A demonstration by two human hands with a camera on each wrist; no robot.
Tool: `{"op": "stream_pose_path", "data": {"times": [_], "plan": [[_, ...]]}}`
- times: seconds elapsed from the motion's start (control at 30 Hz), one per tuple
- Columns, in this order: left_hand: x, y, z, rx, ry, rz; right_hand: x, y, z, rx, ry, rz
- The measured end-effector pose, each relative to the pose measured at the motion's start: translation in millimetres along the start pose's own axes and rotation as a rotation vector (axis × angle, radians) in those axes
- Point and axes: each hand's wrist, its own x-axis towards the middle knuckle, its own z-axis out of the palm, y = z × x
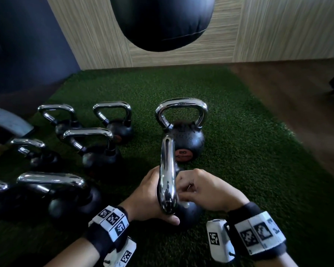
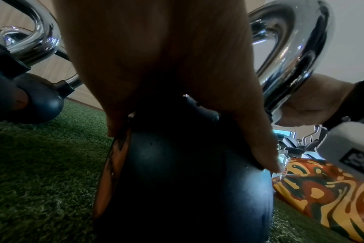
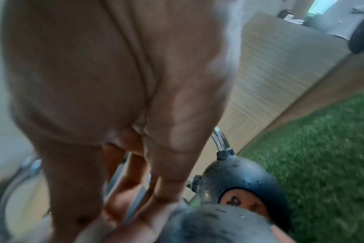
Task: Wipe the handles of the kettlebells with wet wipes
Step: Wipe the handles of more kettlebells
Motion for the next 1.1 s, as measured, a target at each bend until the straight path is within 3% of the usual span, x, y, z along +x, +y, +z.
{"op": "stream_pose_path", "data": {"times": [0.13, 0.3, 0.43, 0.53, 0.63, 0.8, 1.0, 1.1], "plan": [[1.4, 3.2, -1.7, -0.041, 0.006, -0.038, -0.4, -3.5, -8.5, 0.259, -0.067, -0.003], [2.1, -2.7, 1.8, -0.023, -0.009, -0.032, 9.4, 2.2, -6.2, 0.255, -0.135, 0.016], [5.9, -7.3, 4.1, -0.03, -0.005, -0.009, 8.7, 1.8, -5.5, 0.653, -0.16, -0.002], [6.1, -9.4, 5.5, -0.113, 0.006, 0.009, 11.7, 11.3, 3.1, 0.975, -0.026, 0.06], [3.6, -7.0, 5.6, -0.086, 0.034, 0.042, 19.8, 15.4, 7.4, 1.13, 0.131, 0.133], [1.6, -2.6, 3.1, -0.136, 0.062, 0.055, 19.9, 4.6, 7.4, 1.099, 0.193, 0.06], [2.7, -5.1, 5.3, -0.183, 0.085, 0.063, 39.8, 0.0, 18.4, 1.013, 0.625, 0.025], [2.4, -3.9, 3.9, -0.201, 0.077, 0.052, 38.5, -1.7, 11.9, 0.916, 0.629, 0.026]]}}
